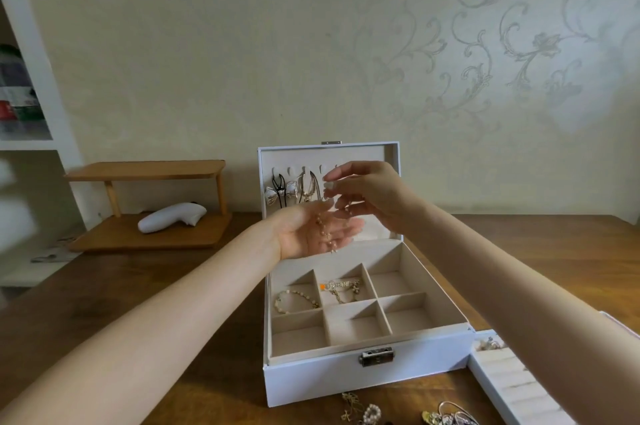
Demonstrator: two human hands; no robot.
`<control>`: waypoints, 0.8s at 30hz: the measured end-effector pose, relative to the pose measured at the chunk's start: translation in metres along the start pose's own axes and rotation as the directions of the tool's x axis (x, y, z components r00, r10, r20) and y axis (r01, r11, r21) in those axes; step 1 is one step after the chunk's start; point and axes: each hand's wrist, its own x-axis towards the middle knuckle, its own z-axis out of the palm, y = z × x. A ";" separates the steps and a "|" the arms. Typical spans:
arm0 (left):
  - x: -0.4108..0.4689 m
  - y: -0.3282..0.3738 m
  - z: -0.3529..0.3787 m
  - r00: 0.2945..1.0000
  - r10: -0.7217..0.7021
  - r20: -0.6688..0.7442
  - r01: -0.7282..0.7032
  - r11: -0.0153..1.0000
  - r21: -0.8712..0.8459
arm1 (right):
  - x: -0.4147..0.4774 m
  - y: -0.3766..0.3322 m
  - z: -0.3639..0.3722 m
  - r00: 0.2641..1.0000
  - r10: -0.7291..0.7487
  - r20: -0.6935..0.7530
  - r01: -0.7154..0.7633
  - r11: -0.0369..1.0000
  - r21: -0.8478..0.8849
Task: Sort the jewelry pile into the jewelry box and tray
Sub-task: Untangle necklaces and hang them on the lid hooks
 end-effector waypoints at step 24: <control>-0.003 0.036 0.008 0.885 0.462 -0.059 -0.224 0.535 0.815 | 0.034 -0.005 -0.018 0.992 -0.116 0.039 0.122 0.907 -0.403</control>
